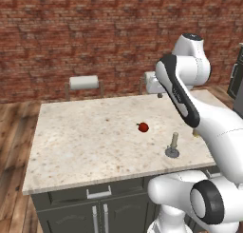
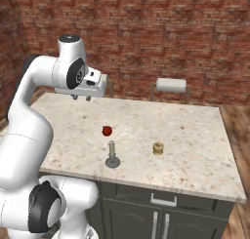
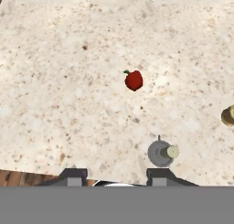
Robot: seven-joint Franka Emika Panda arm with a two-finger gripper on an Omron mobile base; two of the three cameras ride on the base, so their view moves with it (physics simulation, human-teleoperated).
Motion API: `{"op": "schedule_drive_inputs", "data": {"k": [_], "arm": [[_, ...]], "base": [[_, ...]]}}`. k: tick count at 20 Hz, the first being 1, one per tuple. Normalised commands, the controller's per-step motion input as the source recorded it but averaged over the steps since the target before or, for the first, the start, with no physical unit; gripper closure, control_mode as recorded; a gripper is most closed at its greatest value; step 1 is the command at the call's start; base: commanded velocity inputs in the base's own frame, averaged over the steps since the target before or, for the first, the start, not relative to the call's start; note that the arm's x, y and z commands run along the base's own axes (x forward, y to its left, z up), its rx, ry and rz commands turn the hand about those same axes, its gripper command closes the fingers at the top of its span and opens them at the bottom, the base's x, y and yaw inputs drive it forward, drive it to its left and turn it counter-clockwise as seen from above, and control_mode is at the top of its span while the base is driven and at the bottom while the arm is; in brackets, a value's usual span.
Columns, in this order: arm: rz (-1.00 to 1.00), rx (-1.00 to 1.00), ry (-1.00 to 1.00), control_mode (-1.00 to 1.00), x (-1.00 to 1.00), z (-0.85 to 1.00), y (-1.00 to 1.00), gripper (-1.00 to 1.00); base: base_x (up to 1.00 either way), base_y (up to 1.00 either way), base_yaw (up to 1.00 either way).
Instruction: Pick the candle and candle from the dining table and place them in the open cabinet. Close the cabinet after placing the objects.
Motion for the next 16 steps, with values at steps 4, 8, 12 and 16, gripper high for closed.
{"op": "schedule_drive_inputs", "data": {"k": [4, 8, 12, 16], "arm": [[0.0, 0.0, 0.0, -1.0, -0.17, 0.0, -0.01, -1.0], [0.0, 0.0, 0.0, -1.0, -0.36, -0.05, -0.04, -1.0], [0.0, 0.0, 0.0, -1.0, -0.45, -0.14, -0.04, -1.0], [0.0, 0.0, 0.0, -1.0, -0.45, -0.23, -0.04, -1.0]], "base": [[0.0, 0.0, 0.0], [0.0, 0.0, 0.0], [0.0, 0.0, 0.0], [0.0, 0.0, 0.0]]}}
